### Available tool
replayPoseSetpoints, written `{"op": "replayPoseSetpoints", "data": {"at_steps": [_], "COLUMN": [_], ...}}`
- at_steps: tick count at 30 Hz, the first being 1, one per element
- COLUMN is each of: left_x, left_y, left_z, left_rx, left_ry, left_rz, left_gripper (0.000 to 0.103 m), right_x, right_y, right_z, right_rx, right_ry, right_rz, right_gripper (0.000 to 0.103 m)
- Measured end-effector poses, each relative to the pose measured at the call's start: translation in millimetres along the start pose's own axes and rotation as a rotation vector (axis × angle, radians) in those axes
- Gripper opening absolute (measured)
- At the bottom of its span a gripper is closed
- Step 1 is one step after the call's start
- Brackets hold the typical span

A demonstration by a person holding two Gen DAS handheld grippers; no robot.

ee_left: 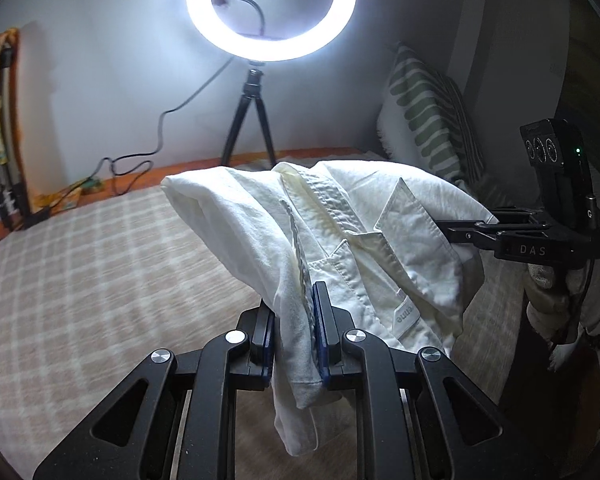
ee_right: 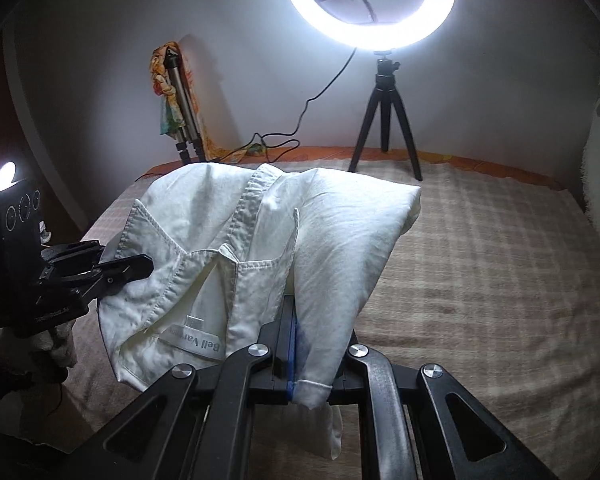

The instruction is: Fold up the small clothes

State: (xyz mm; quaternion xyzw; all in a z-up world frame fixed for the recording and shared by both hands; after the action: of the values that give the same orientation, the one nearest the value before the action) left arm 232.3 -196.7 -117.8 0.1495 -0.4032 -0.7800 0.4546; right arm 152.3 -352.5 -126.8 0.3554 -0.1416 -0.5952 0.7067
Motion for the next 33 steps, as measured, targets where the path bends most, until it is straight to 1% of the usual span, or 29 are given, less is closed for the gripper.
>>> {"op": "replayPoseSetpoints", "data": {"at_steps": [4,8,12,15,18,21,23,24,26,27,28,29,30,31,32,33], "left_x": [20,35,44,48,50,49,49,47,44,44,43,42,40,37,35,34], "left_y": [14,27,36,37,36,32,30,29,27,27,26,25,24,24,23,23], "left_z": [-45,-84,-115,-130,-147,-160,-166,-168,-165,-162,-159,-156,-154,-151,-147,-141], "left_rx": [-0.015,-0.017,-0.023,-0.033,-0.057,-0.073,-0.094,-0.108,-0.123,-0.125,-0.131,-0.141,-0.15,-0.114,-0.114,-0.114], "left_ry": [-0.054,-0.077,-0.071,-0.056,-0.048,-0.026,-0.008,-0.007,-0.013,-0.007,0.005,0.017,0.027,0.074,0.079,0.077], "left_rz": [0.009,0.0,-0.02,-0.02,-0.008,-0.003,0.002,0.017,0.04,0.034,0.025,0.022,0.026,0.032,0.04,0.049], "left_gripper": [0.015,0.015,0.015,0.015,0.015,0.015,0.018,0.02,0.026,0.032,0.042,0.048,0.058,0.06,0.06,0.06], "right_x": [43,88,128,146,160,172,177,180,190,193,196,198,200,202,202,201], "right_y": [5,12,20,25,26,24,22,20,17,17,16,17,17,17,16,16], "right_z": [6,7,3,-6,-18,-31,-39,-42,-45,-44,-40,-37,-32,-28,-23,-18], "right_rx": [0.0,-0.002,-0.007,-0.019,-0.032,-0.059,-0.084,-0.098,-0.122,-0.127,-0.122,-0.114,-0.103,-0.095,-0.085,-0.072], "right_ry": [-0.091,-0.167,-0.208,-0.226,-0.242,-0.263,-0.283,-0.301,-0.355,-0.374,-0.404,-0.414,-0.419,-0.428,-0.434,-0.435], "right_rz": [-0.023,-0.047,-0.072,-0.063,-0.056,-0.053,-0.044,-0.045,-0.068,-0.089,-0.109,-0.124,-0.141,-0.156,-0.166,-0.172], "right_gripper": [0.007,0.007,0.007,0.007,0.007,0.007,0.007,0.008,0.019,0.025,0.031,0.034,0.035,0.037,0.044,0.048]}}
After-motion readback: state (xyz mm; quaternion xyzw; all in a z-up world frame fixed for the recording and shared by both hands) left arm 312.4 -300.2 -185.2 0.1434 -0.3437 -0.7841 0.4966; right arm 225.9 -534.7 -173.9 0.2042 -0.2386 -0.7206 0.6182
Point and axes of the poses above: each gripper's, at about its wrist camera, not at the fingertips, and z roughly against the way its jaws point, x to its right, y to its top, the point moved 3 cm from there along -z, roughly the way its jaws point, and after that the axes turned 6 degrees about y, right-handed, at the moved point
